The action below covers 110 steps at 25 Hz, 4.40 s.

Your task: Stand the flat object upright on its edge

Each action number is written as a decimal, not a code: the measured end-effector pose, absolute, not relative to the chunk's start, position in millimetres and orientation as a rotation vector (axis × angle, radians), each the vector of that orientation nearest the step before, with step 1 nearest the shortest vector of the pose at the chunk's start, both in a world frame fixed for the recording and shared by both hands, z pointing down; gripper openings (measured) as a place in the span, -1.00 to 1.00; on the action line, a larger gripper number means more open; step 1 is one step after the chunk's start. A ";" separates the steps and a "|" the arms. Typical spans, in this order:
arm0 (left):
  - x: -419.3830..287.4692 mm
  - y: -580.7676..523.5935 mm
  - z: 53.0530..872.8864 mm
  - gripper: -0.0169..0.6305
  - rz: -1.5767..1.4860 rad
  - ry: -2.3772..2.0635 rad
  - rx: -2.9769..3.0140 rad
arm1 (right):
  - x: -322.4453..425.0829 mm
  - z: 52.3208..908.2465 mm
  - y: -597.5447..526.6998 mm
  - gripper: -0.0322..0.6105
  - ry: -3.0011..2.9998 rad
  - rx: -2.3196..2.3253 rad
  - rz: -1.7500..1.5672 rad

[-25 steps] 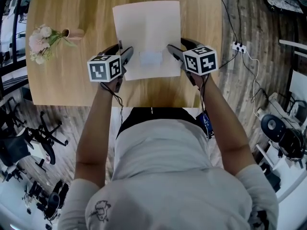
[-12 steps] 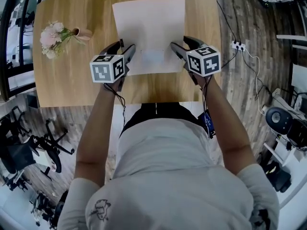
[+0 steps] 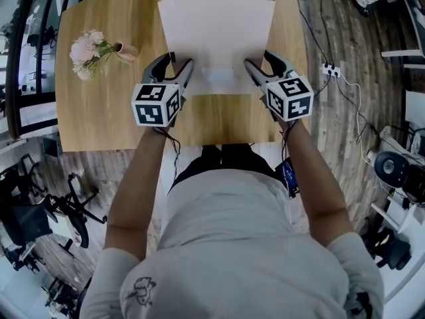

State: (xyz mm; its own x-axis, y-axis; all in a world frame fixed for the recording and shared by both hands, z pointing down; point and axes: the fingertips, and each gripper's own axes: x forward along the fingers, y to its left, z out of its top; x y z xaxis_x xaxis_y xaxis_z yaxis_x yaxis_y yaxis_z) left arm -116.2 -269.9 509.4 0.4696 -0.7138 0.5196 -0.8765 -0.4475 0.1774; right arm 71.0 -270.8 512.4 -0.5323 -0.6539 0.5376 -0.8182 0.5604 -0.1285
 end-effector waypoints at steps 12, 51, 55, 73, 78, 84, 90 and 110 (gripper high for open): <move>-113.5 -282.8 478.8 -0.18 0.456 -1.478 2.485 | 72.7 482.4 -282.6 -0.16 -2.399 1.318 0.219; -124.6 -294.1 561.3 -0.18 0.503 -1.606 2.482 | 63.9 565.2 -298.3 -0.20 -2.295 1.297 -0.027; -125.9 -293.8 560.1 -0.17 0.487 -1.610 2.471 | 64.0 563.5 -301.2 -0.20 -2.290 1.284 -0.038; -145.4 -264.9 540.7 -0.17 0.430 -1.608 2.451 | 73.8 535.0 -278.0 -0.26 -2.280 1.386 -0.013; -151.2 -241.1 516.4 -0.18 0.405 -1.578 2.488 | 70.0 513.2 -253.0 -0.38 -2.308 1.398 -0.017; -151.3 -208.4 474.2 -0.21 0.341 -1.533 2.586 | 59.1 482.7 -220.0 -0.51 -2.355 1.427 -0.028; -147.0 -178.3 440.0 -0.35 0.275 -1.468 2.655 | 48.7 440.1 -188.9 -0.65 -2.420 1.420 -0.082; -132.3 -109.6 366.7 -0.87 0.193 -1.470 2.751 | 85.9 368.9 -117.5 -0.88 -2.495 1.427 -0.124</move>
State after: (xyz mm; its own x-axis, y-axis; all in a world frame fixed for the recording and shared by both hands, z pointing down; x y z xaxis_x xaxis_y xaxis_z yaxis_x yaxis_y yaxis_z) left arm -132.3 -109.6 366.7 0.5500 -0.8270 0.1168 -0.8291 -0.5574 -0.0430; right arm 85.9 -117.5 368.9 -0.4817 -0.8565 0.1853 -0.8340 0.5130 0.2032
